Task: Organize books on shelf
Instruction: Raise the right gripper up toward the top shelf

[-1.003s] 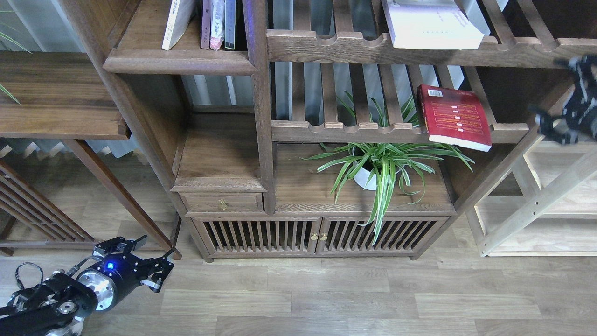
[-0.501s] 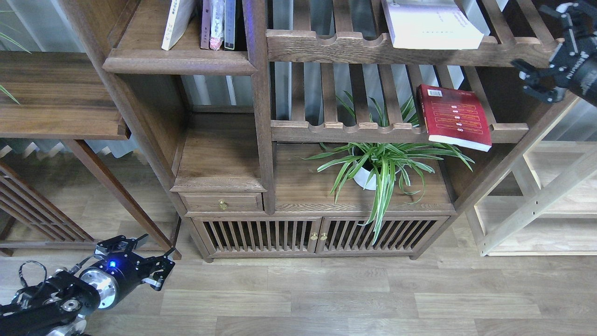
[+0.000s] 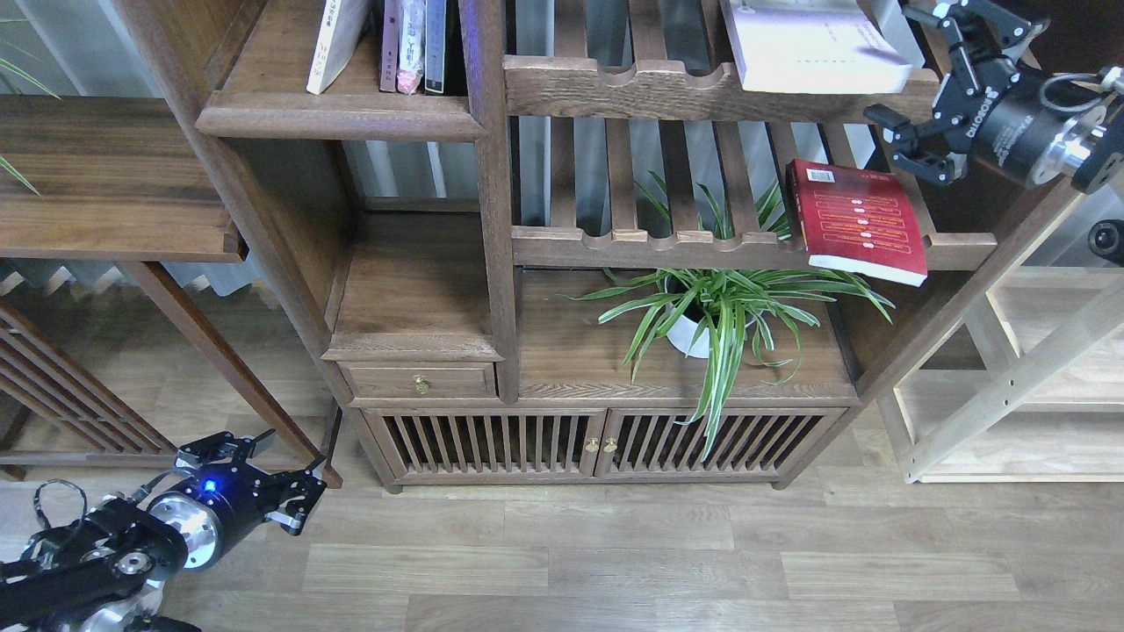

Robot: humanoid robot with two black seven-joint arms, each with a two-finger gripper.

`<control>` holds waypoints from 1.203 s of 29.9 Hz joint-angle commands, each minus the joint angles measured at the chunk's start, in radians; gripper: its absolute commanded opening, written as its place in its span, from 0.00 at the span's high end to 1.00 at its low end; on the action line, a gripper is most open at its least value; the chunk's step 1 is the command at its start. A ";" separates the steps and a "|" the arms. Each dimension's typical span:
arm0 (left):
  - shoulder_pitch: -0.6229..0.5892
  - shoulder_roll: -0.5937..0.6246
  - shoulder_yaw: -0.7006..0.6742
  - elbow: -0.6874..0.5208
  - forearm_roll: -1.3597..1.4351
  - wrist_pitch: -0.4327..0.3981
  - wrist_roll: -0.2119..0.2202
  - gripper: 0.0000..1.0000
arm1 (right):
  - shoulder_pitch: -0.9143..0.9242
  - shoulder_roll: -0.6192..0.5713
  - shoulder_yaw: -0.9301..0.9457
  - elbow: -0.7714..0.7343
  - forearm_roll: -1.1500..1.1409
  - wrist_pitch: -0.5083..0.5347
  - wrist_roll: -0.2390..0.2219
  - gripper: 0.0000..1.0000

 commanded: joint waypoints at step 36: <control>-0.010 -0.026 -0.002 0.021 0.000 0.000 0.000 0.34 | 0.151 0.047 -0.102 -0.014 0.043 0.000 0.000 1.00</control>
